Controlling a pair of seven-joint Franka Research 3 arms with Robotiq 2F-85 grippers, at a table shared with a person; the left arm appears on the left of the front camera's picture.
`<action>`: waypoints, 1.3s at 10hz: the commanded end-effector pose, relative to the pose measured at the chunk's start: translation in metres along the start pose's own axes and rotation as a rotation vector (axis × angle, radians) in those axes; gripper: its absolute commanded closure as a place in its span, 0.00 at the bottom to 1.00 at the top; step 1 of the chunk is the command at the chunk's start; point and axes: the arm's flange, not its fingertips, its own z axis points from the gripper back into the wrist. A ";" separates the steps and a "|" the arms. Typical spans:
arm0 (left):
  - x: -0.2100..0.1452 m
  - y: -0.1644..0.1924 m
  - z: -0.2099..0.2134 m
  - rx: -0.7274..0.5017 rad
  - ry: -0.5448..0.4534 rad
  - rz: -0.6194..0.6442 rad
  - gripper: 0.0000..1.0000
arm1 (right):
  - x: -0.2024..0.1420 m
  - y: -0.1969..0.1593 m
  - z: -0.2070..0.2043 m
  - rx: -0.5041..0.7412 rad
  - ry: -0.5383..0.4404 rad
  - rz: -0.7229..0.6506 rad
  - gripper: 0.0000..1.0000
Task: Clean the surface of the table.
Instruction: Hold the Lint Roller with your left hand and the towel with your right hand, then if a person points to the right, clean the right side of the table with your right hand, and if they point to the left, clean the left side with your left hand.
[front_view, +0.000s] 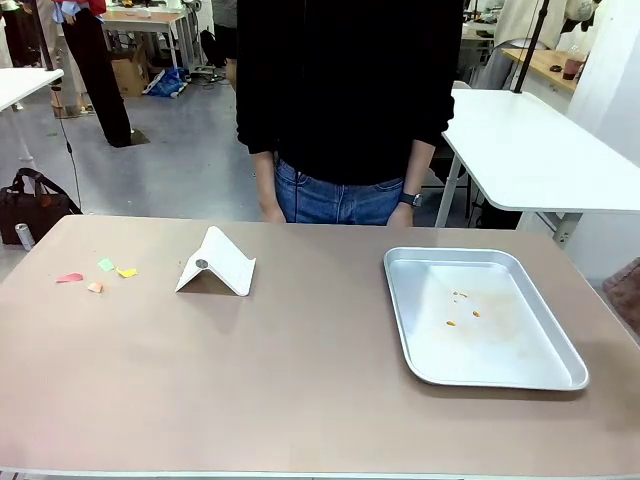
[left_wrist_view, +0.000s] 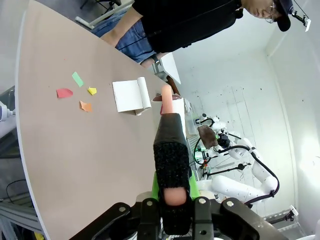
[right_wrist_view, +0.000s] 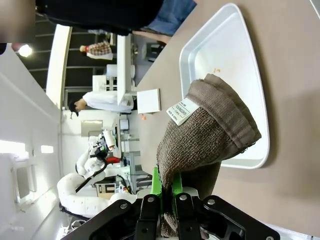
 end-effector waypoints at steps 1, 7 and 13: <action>-0.002 -0.004 0.002 -0.015 0.001 -0.003 1.00 | -0.001 0.001 0.001 0.010 0.003 0.006 1.00; -0.002 -0.004 0.002 -0.015 0.001 -0.003 1.00 | -0.001 0.001 0.001 0.010 0.003 0.006 1.00; -0.002 -0.004 0.002 -0.015 0.001 -0.003 1.00 | -0.001 0.001 0.001 0.010 0.003 0.006 1.00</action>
